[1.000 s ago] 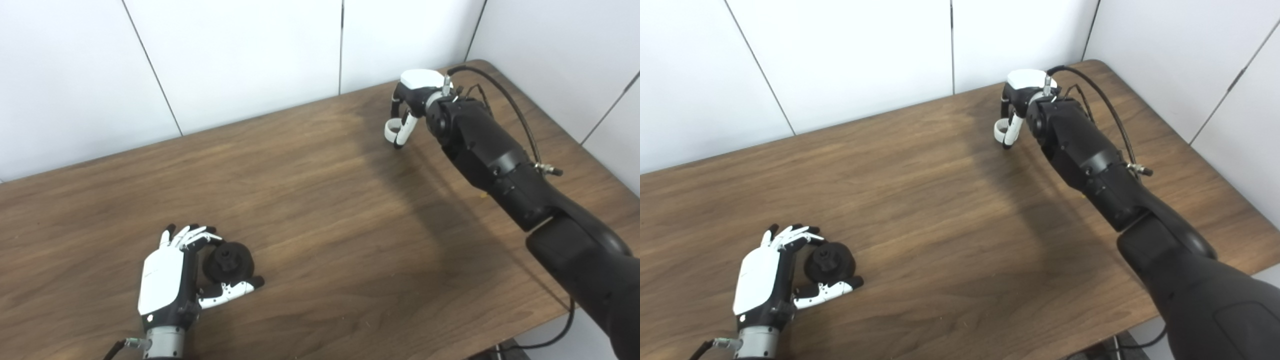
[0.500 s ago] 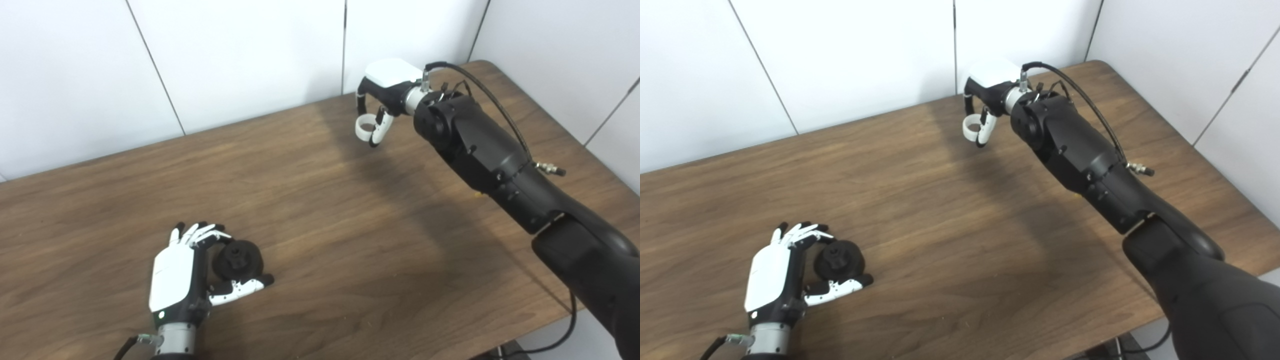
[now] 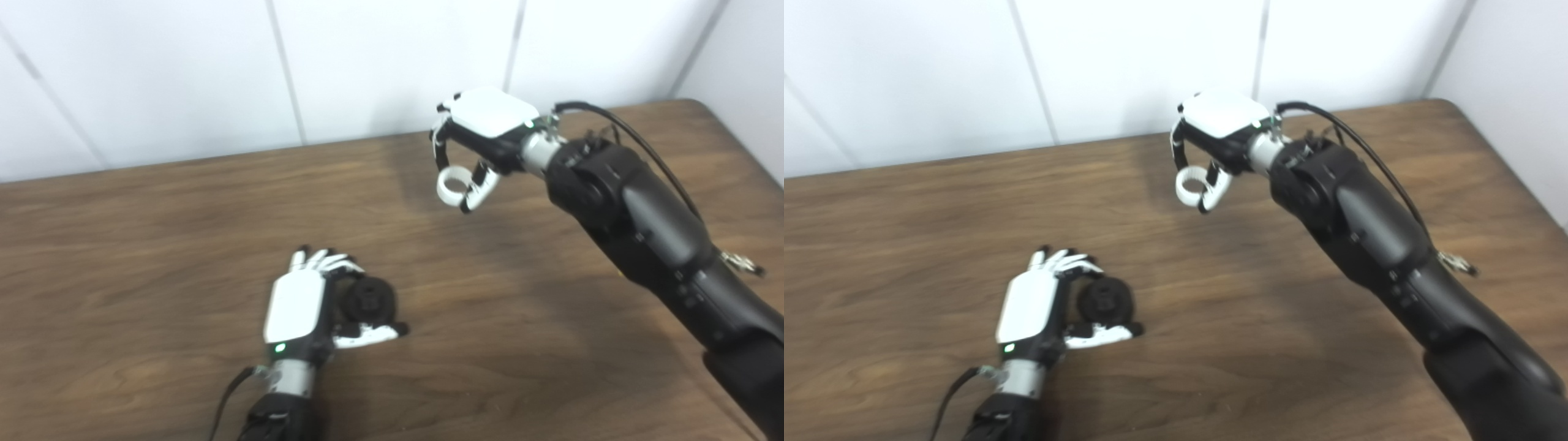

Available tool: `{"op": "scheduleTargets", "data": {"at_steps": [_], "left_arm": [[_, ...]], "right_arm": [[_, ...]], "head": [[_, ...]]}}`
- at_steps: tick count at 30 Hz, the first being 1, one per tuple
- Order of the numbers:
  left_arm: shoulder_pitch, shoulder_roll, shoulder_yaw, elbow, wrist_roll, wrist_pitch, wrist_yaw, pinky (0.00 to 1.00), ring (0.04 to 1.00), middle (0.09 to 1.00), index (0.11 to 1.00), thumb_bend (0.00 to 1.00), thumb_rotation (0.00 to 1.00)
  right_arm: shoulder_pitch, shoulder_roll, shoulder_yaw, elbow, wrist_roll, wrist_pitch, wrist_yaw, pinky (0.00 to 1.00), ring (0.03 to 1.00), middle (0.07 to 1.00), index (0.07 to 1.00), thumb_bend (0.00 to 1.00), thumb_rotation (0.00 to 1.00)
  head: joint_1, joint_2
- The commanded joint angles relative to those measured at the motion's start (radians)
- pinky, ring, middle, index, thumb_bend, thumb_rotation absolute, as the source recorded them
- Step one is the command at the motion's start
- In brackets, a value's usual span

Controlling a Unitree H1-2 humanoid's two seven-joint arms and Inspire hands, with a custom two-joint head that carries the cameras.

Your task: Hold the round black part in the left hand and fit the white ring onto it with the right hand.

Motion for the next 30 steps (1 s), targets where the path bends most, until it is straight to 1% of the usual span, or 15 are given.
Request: {"op": "scheduleTargets", "data": {"at_steps": [1, 5, 10, 19, 25, 30], "left_arm": [[0.012, -0.014, -0.020, 0.040, 0.024, 0.015, 0.005, 1.00, 0.885, 0.769, 0.483, 0.52, 0.05], [0.015, -0.029, -0.028, 0.049, 0.025, 0.018, 0.015, 1.00, 0.888, 0.767, 0.483, 0.52, 0.05], [0.014, -0.045, -0.037, 0.060, 0.032, 0.024, 0.022, 1.00, 0.893, 0.768, 0.483, 0.52, 0.05], [0.008, -0.050, -0.050, 0.076, 0.035, 0.029, 0.040, 1.00, 0.892, 0.772, 0.483, 0.52, 0.05], [0.006, -0.050, -0.058, 0.075, 0.038, 0.046, 0.038, 1.00, 0.888, 0.774, 0.483, 0.52, 0.05], [0.004, -0.049, -0.062, 0.078, 0.042, 0.050, 0.043, 1.00, 0.884, 0.772, 0.483, 0.52, 0.05]], "right_arm": [[-0.018, 0.015, 0.000, -0.058, 0.000, -0.024, 0.015, 1.00, 0.956, 0.800, 0.485, 0.52, 0.14], [0.002, 0.046, 0.014, -0.112, -0.002, -0.053, 0.046, 1.00, 0.956, 0.798, 0.486, 0.52, 0.14], [0.024, 0.071, 0.017, -0.137, -0.003, -0.086, 0.068, 1.00, 0.952, 0.811, 0.486, 0.52, 0.14], [0.037, 0.112, 0.017, -0.180, -0.002, -0.120, 0.090, 1.00, 0.976, 0.824, 0.484, 0.53, 0.14], [0.029, 0.130, 0.004, -0.193, 0.007, -0.126, 0.102, 1.00, 0.973, 0.825, 0.484, 0.53, 0.14], [0.021, 0.145, -0.005, -0.195, 0.004, -0.129, 0.104, 1.00, 0.967, 0.808, 0.484, 0.52, 0.14]], "head": [[0.031, 0.001], [0.063, -0.001], [0.093, -0.002], [0.096, -0.002], [0.099, 0.000], [0.094, 0.004]]}}
